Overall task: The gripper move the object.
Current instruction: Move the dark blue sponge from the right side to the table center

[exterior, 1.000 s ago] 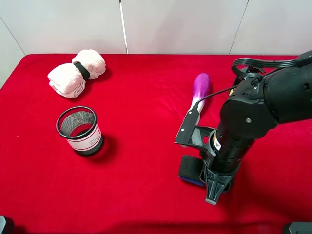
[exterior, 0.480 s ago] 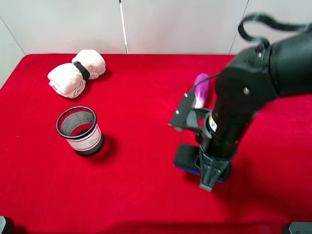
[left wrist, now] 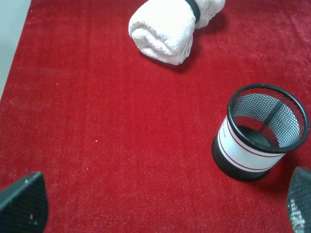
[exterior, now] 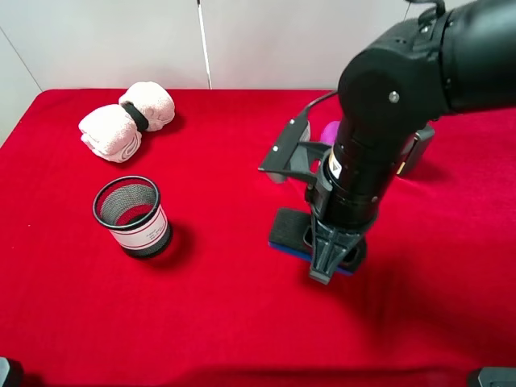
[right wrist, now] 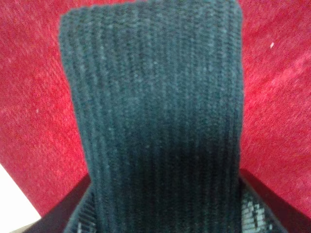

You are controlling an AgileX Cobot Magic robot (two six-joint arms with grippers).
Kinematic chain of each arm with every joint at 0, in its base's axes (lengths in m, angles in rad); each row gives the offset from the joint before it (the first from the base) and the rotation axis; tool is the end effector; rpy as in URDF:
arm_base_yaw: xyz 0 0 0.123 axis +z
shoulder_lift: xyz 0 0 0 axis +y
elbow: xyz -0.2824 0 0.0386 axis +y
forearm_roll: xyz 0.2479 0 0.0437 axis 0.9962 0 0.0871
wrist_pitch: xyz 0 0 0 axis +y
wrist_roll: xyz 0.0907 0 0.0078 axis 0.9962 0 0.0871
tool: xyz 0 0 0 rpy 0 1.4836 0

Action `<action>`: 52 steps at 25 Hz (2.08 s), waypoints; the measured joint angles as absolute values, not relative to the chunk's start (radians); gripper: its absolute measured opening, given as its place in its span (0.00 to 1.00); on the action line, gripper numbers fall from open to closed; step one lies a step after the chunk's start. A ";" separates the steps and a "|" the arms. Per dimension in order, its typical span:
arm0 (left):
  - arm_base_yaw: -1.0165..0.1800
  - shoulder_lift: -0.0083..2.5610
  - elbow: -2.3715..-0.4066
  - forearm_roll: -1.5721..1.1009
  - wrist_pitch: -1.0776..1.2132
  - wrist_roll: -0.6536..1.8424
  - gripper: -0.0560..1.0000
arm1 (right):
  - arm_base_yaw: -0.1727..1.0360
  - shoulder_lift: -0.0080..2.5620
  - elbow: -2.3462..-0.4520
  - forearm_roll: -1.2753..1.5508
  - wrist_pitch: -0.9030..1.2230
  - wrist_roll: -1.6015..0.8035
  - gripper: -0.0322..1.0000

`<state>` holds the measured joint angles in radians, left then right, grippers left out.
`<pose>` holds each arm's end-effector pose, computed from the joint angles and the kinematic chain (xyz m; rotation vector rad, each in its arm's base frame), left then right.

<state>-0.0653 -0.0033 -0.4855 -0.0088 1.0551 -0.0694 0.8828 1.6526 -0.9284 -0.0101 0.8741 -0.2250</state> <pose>-0.0035 -0.0005 0.2736 -0.0039 2.0512 -0.0944 0.1793 0.2170 0.1789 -1.6296 2.6165 0.0181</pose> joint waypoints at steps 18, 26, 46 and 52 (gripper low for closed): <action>-0.065 -0.003 -0.486 -0.009 1.055 -0.069 0.98 | 0.883 1.655 -1.122 -0.048 0.885 -0.259 0.42; -0.065 -0.003 -0.486 -0.009 1.055 -0.069 0.98 | 0.872 1.684 -1.223 -0.071 0.883 -0.267 0.42; -0.065 -0.003 -0.486 -0.009 1.055 -0.069 0.98 | 0.729 1.789 -1.316 -0.072 0.830 -0.271 0.42; -0.065 -0.003 -0.486 -0.009 1.055 -0.069 0.98 | 0.724 1.879 -1.443 -0.064 0.852 -0.275 0.42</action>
<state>-0.0653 -0.0033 -0.4855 -0.0088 1.0551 -0.0694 0.7241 1.8793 -1.4433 -0.0640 0.8516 -0.2749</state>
